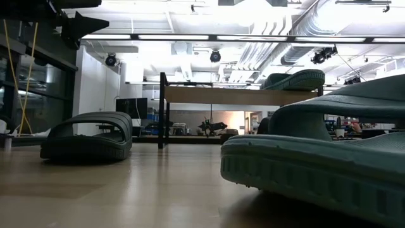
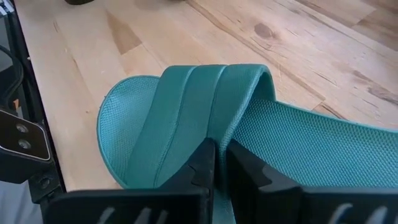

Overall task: Pick and place slides into the shelf
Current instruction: Put the green slipper on the shelf

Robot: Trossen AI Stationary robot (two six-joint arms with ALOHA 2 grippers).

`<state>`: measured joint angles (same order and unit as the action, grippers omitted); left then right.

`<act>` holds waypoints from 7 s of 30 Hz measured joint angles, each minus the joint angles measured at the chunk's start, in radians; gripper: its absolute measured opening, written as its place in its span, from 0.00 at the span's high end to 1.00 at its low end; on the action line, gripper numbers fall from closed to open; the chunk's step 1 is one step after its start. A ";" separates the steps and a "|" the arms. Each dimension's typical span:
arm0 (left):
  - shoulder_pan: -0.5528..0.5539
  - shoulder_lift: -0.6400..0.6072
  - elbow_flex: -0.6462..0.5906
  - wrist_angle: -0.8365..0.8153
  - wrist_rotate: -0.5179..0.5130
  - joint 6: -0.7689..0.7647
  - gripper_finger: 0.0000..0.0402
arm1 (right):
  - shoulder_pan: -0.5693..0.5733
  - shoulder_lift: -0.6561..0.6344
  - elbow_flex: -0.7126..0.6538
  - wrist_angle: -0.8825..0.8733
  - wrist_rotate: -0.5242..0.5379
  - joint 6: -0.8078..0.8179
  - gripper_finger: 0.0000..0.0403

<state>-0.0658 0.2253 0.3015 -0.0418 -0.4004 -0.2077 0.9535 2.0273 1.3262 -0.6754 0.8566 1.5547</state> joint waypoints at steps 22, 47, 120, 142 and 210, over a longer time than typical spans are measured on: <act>0.000 0.000 0.000 -0.006 0.000 0.000 0.38 | -0.047 -0.187 0.000 -0.297 0.054 0.011 0.97; 0.000 0.000 0.000 -0.006 0.000 -0.003 0.38 | -0.327 -0.399 0.000 -0.231 0.199 -0.447 0.97; 0.144 0.774 0.119 0.531 0.357 -0.257 0.38 | -0.502 -0.480 0.000 0.304 0.029 -1.403 1.00; 0.144 0.893 0.119 0.675 0.415 -0.295 0.38 | -0.502 -0.480 0.000 0.333 0.015 -1.417 1.00; 0.144 0.893 0.119 0.654 0.437 -0.185 0.84 | -0.567 -0.422 0.000 0.507 -0.114 -1.562 0.98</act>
<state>0.0784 1.1183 0.4202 0.6117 0.0366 -0.3931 0.3862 1.6053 1.3266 -0.1687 0.7426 -0.0075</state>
